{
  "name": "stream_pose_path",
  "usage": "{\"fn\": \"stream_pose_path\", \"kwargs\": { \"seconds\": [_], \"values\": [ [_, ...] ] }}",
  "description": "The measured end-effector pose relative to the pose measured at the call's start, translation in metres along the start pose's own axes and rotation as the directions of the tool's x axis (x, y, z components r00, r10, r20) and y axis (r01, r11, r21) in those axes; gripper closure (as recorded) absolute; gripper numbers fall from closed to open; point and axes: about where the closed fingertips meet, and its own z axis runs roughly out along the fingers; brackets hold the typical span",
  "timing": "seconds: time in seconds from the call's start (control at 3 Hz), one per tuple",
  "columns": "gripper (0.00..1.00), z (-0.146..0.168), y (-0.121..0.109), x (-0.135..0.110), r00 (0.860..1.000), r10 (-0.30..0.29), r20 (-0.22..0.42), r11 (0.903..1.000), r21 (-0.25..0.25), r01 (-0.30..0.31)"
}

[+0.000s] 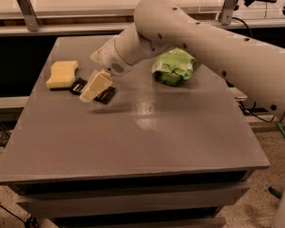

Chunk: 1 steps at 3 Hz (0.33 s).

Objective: Move rxbar chocolate near sponge

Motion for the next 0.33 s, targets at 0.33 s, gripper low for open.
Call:
{"fn": "stream_pose_path", "kwargs": {
  "seconds": [0.33],
  "values": [
    [0.00,0.0001,0.0000,0.0000,1.000,0.000,0.000,1.0000,0.000,0.000]
  ]
}}
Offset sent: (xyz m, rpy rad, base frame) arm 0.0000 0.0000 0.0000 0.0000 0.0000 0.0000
